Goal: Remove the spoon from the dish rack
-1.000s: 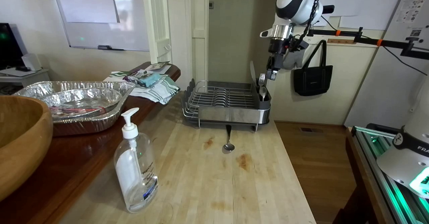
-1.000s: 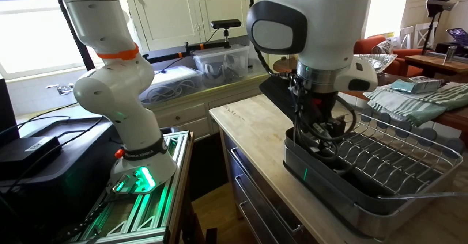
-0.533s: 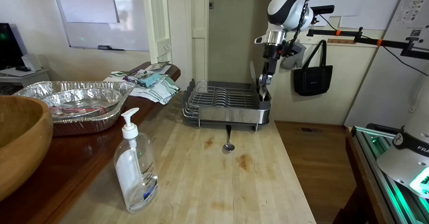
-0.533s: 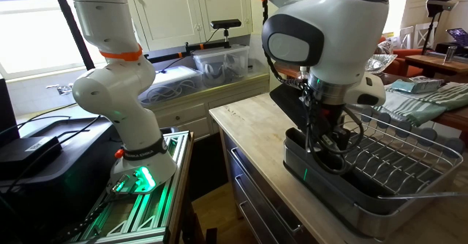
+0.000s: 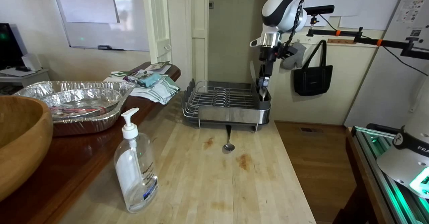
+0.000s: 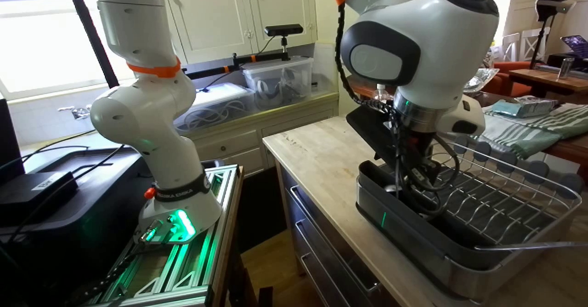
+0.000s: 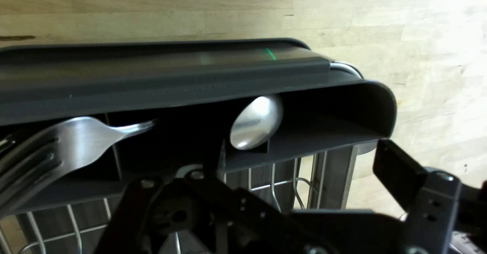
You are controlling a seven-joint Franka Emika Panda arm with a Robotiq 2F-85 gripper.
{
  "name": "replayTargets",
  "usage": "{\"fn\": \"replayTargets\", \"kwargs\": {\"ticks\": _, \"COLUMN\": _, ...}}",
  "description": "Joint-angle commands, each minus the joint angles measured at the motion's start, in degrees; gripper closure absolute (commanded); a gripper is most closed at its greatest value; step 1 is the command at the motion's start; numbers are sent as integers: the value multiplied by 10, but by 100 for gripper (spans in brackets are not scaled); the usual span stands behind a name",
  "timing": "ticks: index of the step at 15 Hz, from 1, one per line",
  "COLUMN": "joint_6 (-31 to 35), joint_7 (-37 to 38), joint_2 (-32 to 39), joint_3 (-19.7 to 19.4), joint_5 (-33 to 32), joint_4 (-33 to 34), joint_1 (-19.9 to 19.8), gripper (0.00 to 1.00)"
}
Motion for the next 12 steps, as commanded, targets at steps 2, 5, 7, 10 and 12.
{"fn": "replayTargets", "kwargs": {"ticks": 2, "joint_6": -22, "joint_7": 21, "joint_2": 20, "joint_3": 15, "joint_5": 1, "joint_4": 22, "joint_1": -10, "gripper": 0}}
{"fn": "replayTargets", "kwargs": {"ticks": 5, "joint_6": -22, "joint_7": 28, "joint_2": 23, "joint_3": 19, "joint_5": 0, "joint_4": 24, "joint_1": -10, "gripper": 0}}
{"fn": "replayTargets", "kwargs": {"ticks": 7, "joint_6": -26, "joint_7": 35, "joint_2": 23, "joint_3": 21, "joint_5": -2, "joint_4": 24, "joint_1": -11, "gripper": 0}}
{"fn": "replayTargets", "kwargs": {"ticks": 10, "joint_6": -31, "joint_7": 45, "joint_2": 22, "joint_3": 23, "joint_5": -4, "joint_4": 25, "joint_1": -10, "gripper": 0}}
{"fn": "replayTargets", "kwargs": {"ticks": 12, "joint_6": -31, "joint_7": 52, "joint_2": 21, "joint_3": 22, "joint_5": -9, "joint_4": 26, "joint_1": -9, "gripper": 0}}
